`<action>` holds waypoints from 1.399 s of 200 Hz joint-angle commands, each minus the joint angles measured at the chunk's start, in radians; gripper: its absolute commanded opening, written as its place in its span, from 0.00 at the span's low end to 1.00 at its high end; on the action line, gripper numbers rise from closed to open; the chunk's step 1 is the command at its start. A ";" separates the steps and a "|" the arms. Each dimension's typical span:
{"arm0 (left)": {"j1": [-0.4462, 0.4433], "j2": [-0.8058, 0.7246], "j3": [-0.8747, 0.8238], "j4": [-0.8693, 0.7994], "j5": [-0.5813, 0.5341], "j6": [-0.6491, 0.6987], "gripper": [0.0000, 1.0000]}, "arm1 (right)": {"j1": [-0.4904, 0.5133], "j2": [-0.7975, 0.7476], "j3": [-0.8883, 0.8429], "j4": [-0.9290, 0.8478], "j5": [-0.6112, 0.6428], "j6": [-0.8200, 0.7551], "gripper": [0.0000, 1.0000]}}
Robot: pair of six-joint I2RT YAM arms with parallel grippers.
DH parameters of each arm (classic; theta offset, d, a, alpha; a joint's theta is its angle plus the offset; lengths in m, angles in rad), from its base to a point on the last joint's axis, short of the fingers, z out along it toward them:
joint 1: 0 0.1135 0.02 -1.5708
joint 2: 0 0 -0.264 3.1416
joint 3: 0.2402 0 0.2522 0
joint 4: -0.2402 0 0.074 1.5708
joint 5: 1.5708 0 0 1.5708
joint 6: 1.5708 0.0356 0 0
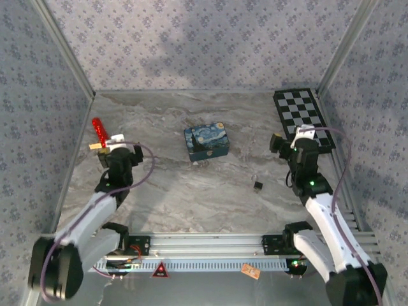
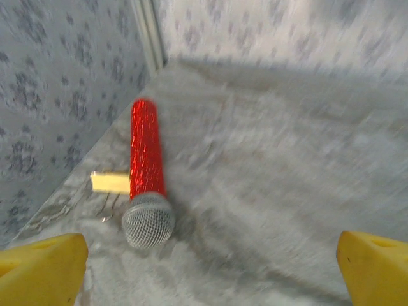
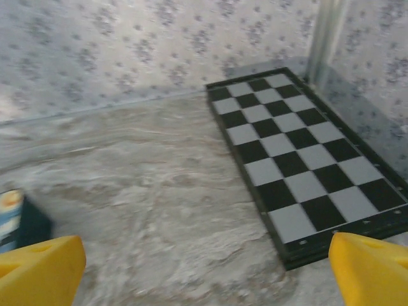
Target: Unlock the padlock with the key
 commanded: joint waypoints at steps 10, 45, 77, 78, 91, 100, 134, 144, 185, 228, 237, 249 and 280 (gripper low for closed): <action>0.055 0.139 -0.003 0.286 -0.021 0.142 1.00 | -0.063 0.121 -0.080 0.219 0.015 -0.055 1.00; 0.174 0.204 -0.051 0.335 0.196 0.126 1.00 | -0.079 0.223 -0.201 0.435 0.068 -0.122 1.00; 0.187 0.260 -0.087 0.396 0.234 0.172 1.00 | -0.084 0.349 -0.220 0.571 0.093 -0.161 1.00; 0.186 0.261 -0.089 0.403 0.237 0.172 1.00 | -0.084 0.353 -0.221 0.575 0.094 -0.162 1.00; 0.193 0.262 -0.102 0.434 0.288 0.191 1.00 | -0.086 0.403 -0.229 0.636 0.084 -0.169 1.00; 0.197 0.273 -0.118 0.489 0.325 0.204 1.00 | -0.088 0.430 -0.246 0.695 0.066 -0.177 1.00; 0.199 0.317 -0.098 0.516 0.524 0.247 1.00 | -0.149 0.544 -0.297 0.882 -0.118 -0.191 1.00; 0.198 0.347 -0.105 0.571 0.566 0.241 1.00 | -0.158 0.587 -0.303 0.930 -0.160 -0.198 1.00; 0.240 0.503 -0.113 0.728 0.597 0.204 1.00 | -0.157 0.656 -0.322 1.011 -0.248 -0.235 1.00; 0.264 0.532 -0.008 0.570 0.514 0.135 1.00 | -0.158 0.674 -0.289 0.971 -0.172 -0.209 1.00; 0.294 0.541 -0.011 0.588 0.554 0.112 1.00 | -0.159 0.680 -0.242 0.891 -0.115 -0.181 1.00; 0.293 0.536 -0.005 0.566 0.552 0.112 1.00 | -0.154 0.684 -0.255 0.920 -0.103 -0.182 1.00; 0.293 0.536 -0.008 0.574 0.552 0.112 1.00 | -0.149 0.681 -0.254 0.918 -0.094 -0.185 1.00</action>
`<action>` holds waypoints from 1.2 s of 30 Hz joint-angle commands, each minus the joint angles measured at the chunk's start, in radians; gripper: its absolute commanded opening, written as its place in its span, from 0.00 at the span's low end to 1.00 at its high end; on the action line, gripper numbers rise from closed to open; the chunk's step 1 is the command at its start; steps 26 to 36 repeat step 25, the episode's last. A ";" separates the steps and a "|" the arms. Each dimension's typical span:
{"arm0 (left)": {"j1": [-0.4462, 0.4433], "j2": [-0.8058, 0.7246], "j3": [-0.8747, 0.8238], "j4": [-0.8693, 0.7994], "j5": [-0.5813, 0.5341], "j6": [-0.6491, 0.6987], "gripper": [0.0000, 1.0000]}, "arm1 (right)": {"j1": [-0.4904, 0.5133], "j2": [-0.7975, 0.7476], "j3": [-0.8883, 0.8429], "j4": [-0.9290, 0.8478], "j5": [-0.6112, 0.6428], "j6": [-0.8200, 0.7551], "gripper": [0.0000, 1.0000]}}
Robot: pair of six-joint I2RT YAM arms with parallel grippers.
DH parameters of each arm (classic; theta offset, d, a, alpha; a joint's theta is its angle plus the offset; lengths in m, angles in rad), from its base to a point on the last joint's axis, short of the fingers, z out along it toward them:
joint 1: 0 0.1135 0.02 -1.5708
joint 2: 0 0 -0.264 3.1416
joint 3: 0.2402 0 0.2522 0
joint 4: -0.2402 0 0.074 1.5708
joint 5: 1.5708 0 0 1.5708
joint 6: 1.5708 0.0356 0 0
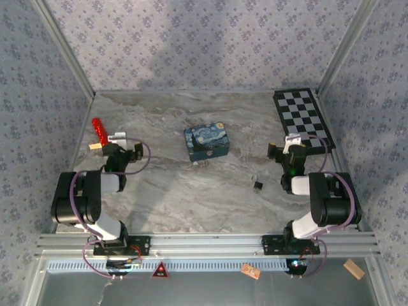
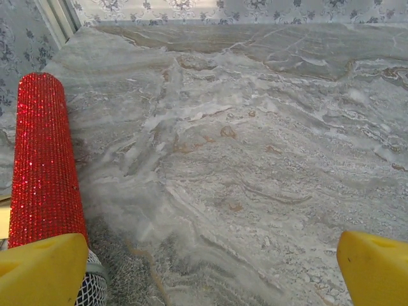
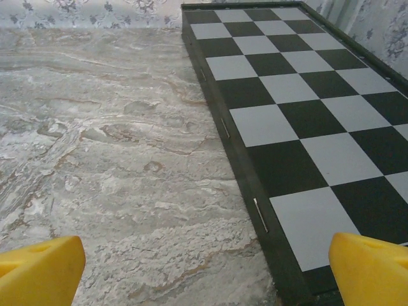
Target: Unlock the padlock with the key
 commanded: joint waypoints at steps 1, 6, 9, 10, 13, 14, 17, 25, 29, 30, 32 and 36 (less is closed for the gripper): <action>0.000 0.000 0.012 -0.025 0.012 -0.023 1.00 | 0.004 0.010 0.016 -0.017 0.043 0.011 1.00; 0.001 0.001 0.012 -0.022 0.012 -0.023 1.00 | 0.002 0.010 0.020 -0.029 0.020 0.007 1.00; 0.001 0.001 0.012 -0.022 0.012 -0.024 1.00 | 0.001 0.010 0.021 -0.027 0.019 0.007 1.00; 0.001 0.001 0.012 -0.022 0.011 -0.024 1.00 | 0.001 0.010 0.020 -0.027 0.020 0.007 1.00; 0.001 0.001 0.012 -0.022 0.012 -0.023 1.00 | 0.001 0.011 0.020 -0.027 0.018 0.007 1.00; 0.001 0.001 0.012 -0.021 0.012 -0.023 1.00 | 0.001 0.011 0.021 -0.027 0.018 0.007 1.00; 0.001 0.001 0.012 -0.022 0.012 -0.024 1.00 | 0.001 0.011 0.022 -0.029 0.017 0.007 1.00; 0.001 0.001 0.013 -0.021 0.012 -0.024 1.00 | -0.007 0.010 0.024 -0.036 -0.003 0.008 1.00; 0.001 0.001 0.013 -0.021 0.012 -0.024 1.00 | -0.007 0.010 0.024 -0.036 -0.003 0.008 1.00; 0.001 0.001 0.013 -0.021 0.012 -0.024 1.00 | -0.007 0.010 0.024 -0.036 -0.003 0.008 1.00; 0.001 0.001 0.013 -0.021 0.012 -0.024 1.00 | -0.007 0.010 0.024 -0.036 -0.003 0.008 1.00; 0.001 0.001 0.013 -0.021 0.012 -0.024 1.00 | -0.007 0.010 0.024 -0.036 -0.003 0.008 1.00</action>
